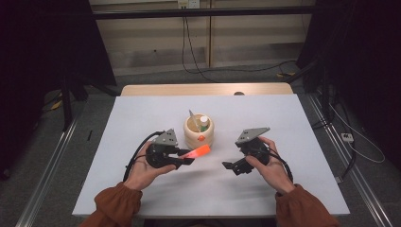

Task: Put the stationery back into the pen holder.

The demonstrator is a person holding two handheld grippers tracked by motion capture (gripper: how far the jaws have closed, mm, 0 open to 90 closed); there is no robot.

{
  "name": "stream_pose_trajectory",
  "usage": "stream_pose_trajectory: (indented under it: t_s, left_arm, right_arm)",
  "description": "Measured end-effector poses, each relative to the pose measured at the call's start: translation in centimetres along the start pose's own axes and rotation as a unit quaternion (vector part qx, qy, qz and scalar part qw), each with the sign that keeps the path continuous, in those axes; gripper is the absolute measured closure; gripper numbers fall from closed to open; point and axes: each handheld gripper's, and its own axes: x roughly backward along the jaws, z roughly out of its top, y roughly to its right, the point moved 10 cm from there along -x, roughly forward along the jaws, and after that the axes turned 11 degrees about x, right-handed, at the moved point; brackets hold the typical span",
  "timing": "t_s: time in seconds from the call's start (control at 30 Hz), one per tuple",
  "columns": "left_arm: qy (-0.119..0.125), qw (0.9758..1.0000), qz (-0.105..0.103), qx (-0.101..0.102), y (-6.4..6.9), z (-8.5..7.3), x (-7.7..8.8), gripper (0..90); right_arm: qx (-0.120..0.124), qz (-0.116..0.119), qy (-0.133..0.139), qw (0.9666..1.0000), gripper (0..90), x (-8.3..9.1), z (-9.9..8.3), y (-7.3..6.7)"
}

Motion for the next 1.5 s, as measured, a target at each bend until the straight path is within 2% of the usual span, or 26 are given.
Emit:
stream_pose_trajectory:
  t_s: [0.13,0.23,0.4,0.43,0.53,0.67,0.8,0.93,1.07,1.1,1.23,1.3,1.37,1.43,1.5]
  left_arm:
    - [0.006,1.0,0.002,0.002,0.0,0.2,0.2,66.7]
    - [0.019,0.9998,0.006,0.006,-0.2,0.6,0.4,66.7]
    - [0.043,0.9988,0.019,0.017,-0.7,1.1,0.9,66.7]
    - [0.045,0.9985,0.026,0.014,-0.9,1.2,1.1,66.6]
    - [0.062,0.9974,0.033,0.016,-1.0,1.5,1.5,66.6]
    - [0.094,0.9946,0.037,0.021,-1.3,2.1,2.3,66.7]
    - [0.121,0.9913,0.041,0.03,-1.8,2.6,2.9,66.6]
    - [0.143,0.9878,0.049,0.04,-2.3,3.1,3.0,66.6]
    - [0.177,0.9816,0.052,0.048,-2.8,4.1,3.3,66.6]
    - [0.181,0.9809,0.054,0.047,-2.9,4.2,3.3,66.6]
    - [0.206,0.9755,0.057,0.052,-3.4,4.8,3.5,66.6]
    - [0.212,0.9741,0.062,0.048,-3.7,5.0,3.6,66.6]
    - [0.224,0.9711,0.062,0.053,-3.9,5.4,3.6,66.6]
    - [0.231,0.9695,0.065,0.048,-4.1,5.8,3.6,66.6]
    - [0.243,0.9668,0.066,0.045,-4.2,6.4,3.6,66.6]
  right_arm:
    - [-0.006,-0.022,0.002,0.9997,8.4,0.2,-0.6,0.3]
    - [-0.013,-0.03,0.007,0.9994,8.4,0.5,-1.0,0.4]
    - [-0.029,-0.046,0.016,0.9984,8.4,1.0,-1.9,0.8]
    - [-0.033,-0.05,0.018,0.998,8.4,1.2,-2.1,1.0]
    - [-0.042,-0.061,0.021,0.9971,8.4,1.5,-2.7,1.2]
    - [-0.055,-0.078,0.031,0.995,7.9,2.2,-3.3,1.5]
    - [-0.068,-0.093,0.039,0.9925,7.4,2.7,-4.0,1.6]
    - [-0.073,-0.099,0.042,0.9915,7.3,2.9,-4.4,1.4]
    - [-0.075,-0.105,0.047,0.9905,7.1,3.3,-4.9,1.1]
    - [-0.077,-0.106,0.049,0.9902,7.1,3.5,-5.0,1.1]
    - [-0.082,-0.111,0.051,0.9891,7.0,4.0,-5.6,1.0]
    - [-0.088,-0.115,0.052,0.9881,7.0,4.2,-6.0,1.0]
    - [-0.092,-0.117,0.053,0.9875,7.0,4.3,-6.4,1.0]
    - [-0.095,-0.116,0.052,0.9874,7.0,4.4,-6.7,0.9]
    - [-0.096,-0.116,0.054,0.9872,7.0,4.4,-6.8,0.9]
